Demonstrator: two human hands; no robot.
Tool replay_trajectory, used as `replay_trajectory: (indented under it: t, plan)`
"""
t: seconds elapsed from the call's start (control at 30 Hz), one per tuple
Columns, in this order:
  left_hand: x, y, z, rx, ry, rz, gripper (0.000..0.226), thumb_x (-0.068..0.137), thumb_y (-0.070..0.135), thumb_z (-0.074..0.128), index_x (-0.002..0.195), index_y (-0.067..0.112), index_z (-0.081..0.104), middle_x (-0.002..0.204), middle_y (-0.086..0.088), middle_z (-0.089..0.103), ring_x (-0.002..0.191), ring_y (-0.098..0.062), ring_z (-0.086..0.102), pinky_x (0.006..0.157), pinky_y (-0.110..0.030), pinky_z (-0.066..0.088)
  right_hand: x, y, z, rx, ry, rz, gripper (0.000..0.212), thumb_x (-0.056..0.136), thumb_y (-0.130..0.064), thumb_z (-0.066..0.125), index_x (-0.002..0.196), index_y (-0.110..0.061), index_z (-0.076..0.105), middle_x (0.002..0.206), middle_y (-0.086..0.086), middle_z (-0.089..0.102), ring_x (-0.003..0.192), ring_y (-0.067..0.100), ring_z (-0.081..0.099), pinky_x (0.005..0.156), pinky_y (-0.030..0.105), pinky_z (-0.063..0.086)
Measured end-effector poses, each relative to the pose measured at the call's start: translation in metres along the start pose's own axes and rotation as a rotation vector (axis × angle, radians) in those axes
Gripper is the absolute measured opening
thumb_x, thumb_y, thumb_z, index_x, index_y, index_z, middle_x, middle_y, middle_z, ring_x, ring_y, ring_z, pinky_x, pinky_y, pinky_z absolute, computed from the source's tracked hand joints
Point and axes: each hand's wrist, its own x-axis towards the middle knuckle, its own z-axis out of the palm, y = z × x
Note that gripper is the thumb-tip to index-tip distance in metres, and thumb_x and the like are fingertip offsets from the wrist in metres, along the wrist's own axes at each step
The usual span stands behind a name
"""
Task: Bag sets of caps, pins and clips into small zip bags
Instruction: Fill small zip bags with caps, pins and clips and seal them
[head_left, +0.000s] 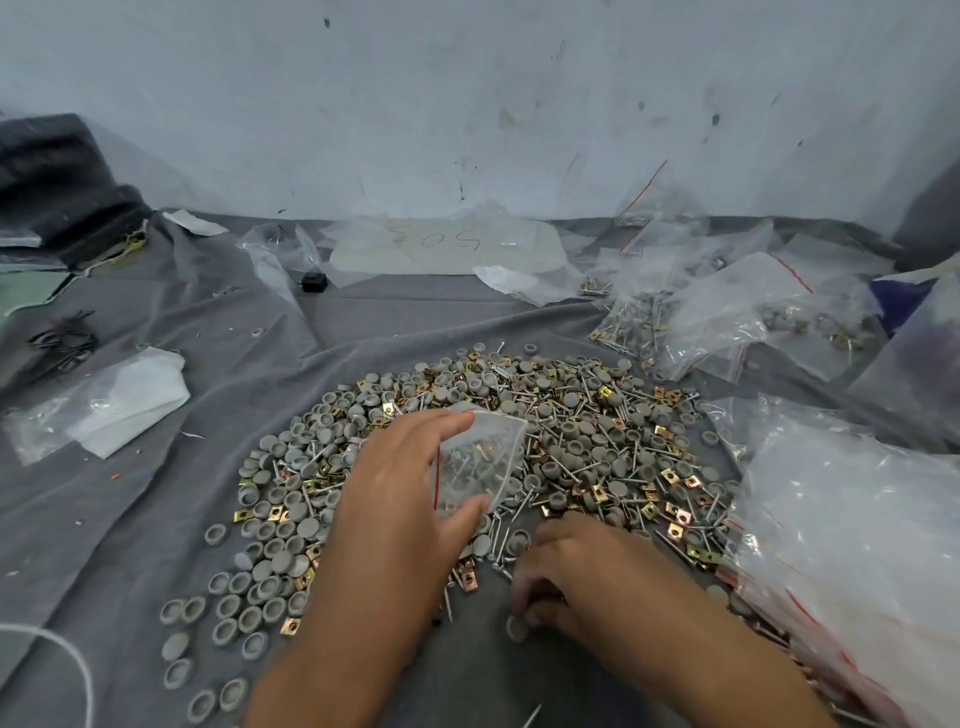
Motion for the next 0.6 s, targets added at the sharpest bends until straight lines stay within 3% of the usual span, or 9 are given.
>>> replay_trajectory:
  t: [0.07,0.2,0.27,0.33,0.4,0.47,0.53,0.6]
  plan:
    - [0.0,-0.001,0.0,0.007,-0.006,0.003,0.068,0.067,0.027,0.088,0.129,0.028,0.06,0.112,0.025,0.051,0.103,0.003,0.05,0.094,-0.001,0.029,-0.001,0.001,0.001,0.046,0.017,-0.009,0.013,0.093,-0.043,0.066,0.106,-0.042,0.066,0.106,-0.021,0.053,0.105,-0.002,0.045,0.07,0.021,0.032]
    - [0.0,0.0,-0.002,0.008,-0.011,0.001,0.068,0.067,0.025,0.089,0.129,0.025,0.062,0.116,0.02,0.056,0.105,-0.005,0.056,0.096,-0.016,0.037,0.002,-0.003,0.007,0.037,-0.076,-0.052,0.033,0.085,-0.053,0.072,0.113,-0.039,0.062,0.11,-0.017,0.05,0.107,0.006,0.043,0.076,0.027,0.034]
    - [0.001,-0.001,-0.002,0.003,-0.019,-0.01,0.067,0.065,0.022,0.09,0.127,0.022,0.064,0.117,0.015,0.06,0.104,-0.008,0.057,0.094,-0.015,0.035,0.005,-0.008,0.009,0.002,-0.091,-0.087,0.027,0.087,-0.046,0.073,0.11,-0.035,0.064,0.107,-0.014,0.051,0.108,0.009,0.044,0.08,0.027,0.032]
    - [0.001,-0.002,-0.001,0.002,-0.024,-0.006,0.067,0.065,0.02,0.09,0.126,0.021,0.064,0.117,0.013,0.06,0.103,-0.01,0.057,0.092,-0.01,0.032,0.003,-0.007,0.008,0.115,-0.052,-0.074,0.019,0.089,-0.041,0.072,0.103,-0.036,0.062,0.101,-0.019,0.049,0.104,0.003,0.046,0.084,0.026,0.038]
    - [0.001,-0.003,0.0,0.01,-0.03,-0.001,0.068,0.066,0.022,0.09,0.128,0.024,0.062,0.118,0.016,0.058,0.105,-0.009,0.057,0.095,-0.011,0.034,0.0,-0.004,0.002,0.317,0.096,-0.016,0.014,0.09,-0.041,0.071,0.096,-0.038,0.059,0.099,-0.023,0.055,0.097,-0.004,0.052,0.084,0.024,0.046]
    - [0.001,-0.002,0.0,0.015,-0.033,0.015,0.069,0.067,0.027,0.089,0.13,0.027,0.06,0.122,0.019,0.056,0.107,-0.007,0.056,0.098,-0.021,0.042,0.0,-0.005,-0.004,0.442,0.409,0.019,0.01,0.091,-0.043,0.068,0.096,-0.039,0.06,0.099,-0.025,0.058,0.095,-0.003,0.056,0.078,0.013,0.043]
    - [0.0,0.0,0.0,0.0,-0.038,0.022,0.068,0.069,0.031,0.087,0.13,0.03,0.059,0.124,0.021,0.054,0.109,-0.006,0.055,0.098,-0.027,0.045,0.006,-0.01,-0.008,0.427,0.687,0.0,0.009,0.093,-0.04,0.068,0.1,-0.038,0.063,0.097,-0.022,0.058,0.094,0.0,0.057,0.078,0.01,0.041]
    - [0.001,0.002,0.0,-0.016,-0.047,0.03,0.066,0.069,0.03,0.087,0.129,0.029,0.06,0.122,0.022,0.053,0.108,-0.007,0.055,0.099,-0.028,0.045,0.016,-0.016,-0.008,0.372,0.765,0.008,0.016,0.093,-0.037,0.069,0.108,-0.032,0.068,0.101,-0.017,0.056,0.099,0.004,0.056,0.081,0.016,0.045]
